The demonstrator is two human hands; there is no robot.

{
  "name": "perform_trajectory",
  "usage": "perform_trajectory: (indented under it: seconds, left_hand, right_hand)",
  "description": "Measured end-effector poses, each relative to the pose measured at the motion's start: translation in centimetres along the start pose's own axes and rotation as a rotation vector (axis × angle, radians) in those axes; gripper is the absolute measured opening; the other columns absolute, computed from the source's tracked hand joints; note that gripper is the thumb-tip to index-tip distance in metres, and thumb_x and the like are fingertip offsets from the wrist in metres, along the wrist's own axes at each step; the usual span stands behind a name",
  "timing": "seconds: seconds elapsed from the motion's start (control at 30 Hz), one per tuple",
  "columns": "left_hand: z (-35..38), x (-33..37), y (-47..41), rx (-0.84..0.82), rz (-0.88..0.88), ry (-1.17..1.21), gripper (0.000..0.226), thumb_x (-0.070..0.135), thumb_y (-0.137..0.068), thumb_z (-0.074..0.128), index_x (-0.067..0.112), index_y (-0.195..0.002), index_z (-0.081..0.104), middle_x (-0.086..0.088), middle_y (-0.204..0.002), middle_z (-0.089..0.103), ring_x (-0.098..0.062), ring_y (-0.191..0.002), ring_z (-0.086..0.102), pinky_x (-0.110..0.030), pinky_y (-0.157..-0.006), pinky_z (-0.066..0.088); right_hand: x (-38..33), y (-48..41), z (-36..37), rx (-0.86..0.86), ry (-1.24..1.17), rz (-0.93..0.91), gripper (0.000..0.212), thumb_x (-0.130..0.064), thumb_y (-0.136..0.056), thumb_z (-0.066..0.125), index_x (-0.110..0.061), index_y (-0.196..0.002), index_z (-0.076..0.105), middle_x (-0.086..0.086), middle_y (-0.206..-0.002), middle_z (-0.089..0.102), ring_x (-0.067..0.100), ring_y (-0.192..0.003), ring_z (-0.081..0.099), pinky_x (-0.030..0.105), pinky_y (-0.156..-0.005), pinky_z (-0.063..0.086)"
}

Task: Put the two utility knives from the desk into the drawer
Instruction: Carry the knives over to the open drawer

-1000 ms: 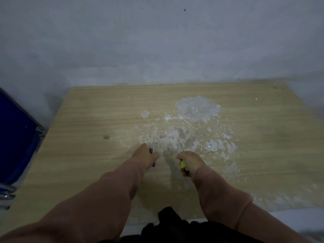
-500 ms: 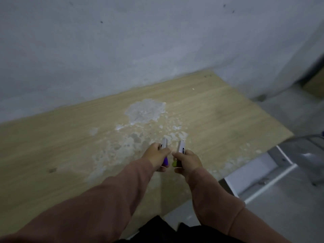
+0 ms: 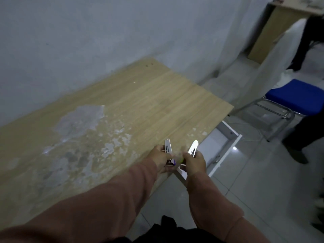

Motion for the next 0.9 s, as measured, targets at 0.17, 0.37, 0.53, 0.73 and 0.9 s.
perform_trajectory:
  seconds: [0.17, 0.37, 0.53, 0.73, 0.9]
  left_hand:
    - [4.3, -0.5, -1.4, -0.029, 0.027, -0.117, 0.042, -0.001, -0.089, 0.051, 0.006, -0.129, 0.040, -0.016, -0.110, 0.051, -0.028, -0.082, 0.057, -0.035, -0.061, 0.052]
    - [6.2, -1.4, -2.8, -0.009, 0.004, -0.156, 0.053, -0.005, -0.089, 0.048, 0.005, -0.138, 0.032, -0.022, -0.132, 0.049, -0.029, -0.093, 0.053, -0.035, -0.061, 0.054]
    - [6.2, -2.1, -3.8, 0.029, 0.020, -0.215, 0.052, -0.001, -0.089, 0.052, 0.004, -0.137, 0.033, -0.020, -0.135, 0.050, -0.032, -0.101, 0.057, -0.034, -0.064, 0.054]
    - [8.3, -3.6, -3.8, -0.030, 0.052, -0.301, 0.039, 0.000, -0.089, 0.050, 0.007, -0.126, 0.043, -0.019, -0.125, 0.056, -0.033, -0.096, 0.060, -0.033, -0.065, 0.055]
    - [10.7, -6.8, -4.6, -0.068, -0.082, -0.309, 0.031, -0.002, -0.088, 0.047, 0.009, -0.117, 0.054, -0.014, -0.095, 0.058, -0.030, -0.078, 0.060, -0.034, -0.060, 0.055]
  right_hand:
    - [0.4, -3.6, -5.4, 0.181, 0.005, 0.026, 0.008, -0.013, -0.087, 0.051, -0.011, -0.094, 0.053, 0.008, -0.075, 0.052, 0.022, -0.063, 0.051, 0.031, -0.052, 0.049]
    - [3.9, -8.7, -4.4, -0.028, 0.307, 0.243, 0.031, 0.000, -0.085, 0.054, 0.006, -0.114, 0.057, 0.024, -0.108, 0.064, 0.030, -0.094, 0.062, 0.035, -0.072, 0.051]
    - [3.3, -11.1, -4.9, 0.063, 0.371, 0.239, 0.039, -0.001, -0.089, 0.041, -0.001, -0.127, 0.050, 0.025, -0.128, 0.055, 0.040, -0.116, 0.053, 0.042, -0.096, 0.044]
    - [1.4, -12.4, -6.7, 0.059, 0.499, 0.146, 0.047, -0.002, -0.088, 0.039, -0.007, -0.133, 0.045, 0.020, -0.141, 0.048, 0.037, -0.125, 0.047, 0.039, -0.102, 0.038]
    - [0.4, -11.5, -7.6, 0.041, 0.512, 0.073, 0.035, -0.007, -0.083, 0.045, -0.010, -0.115, 0.060, 0.016, -0.120, 0.062, 0.032, -0.108, 0.057, 0.036, -0.092, 0.045]
Point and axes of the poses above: each hand's wrist, its own y-axis away from the middle knuckle, its own z-axis out of the palm, x = y × z, the point moved 10 cm from there along -y, towards the middle knuckle
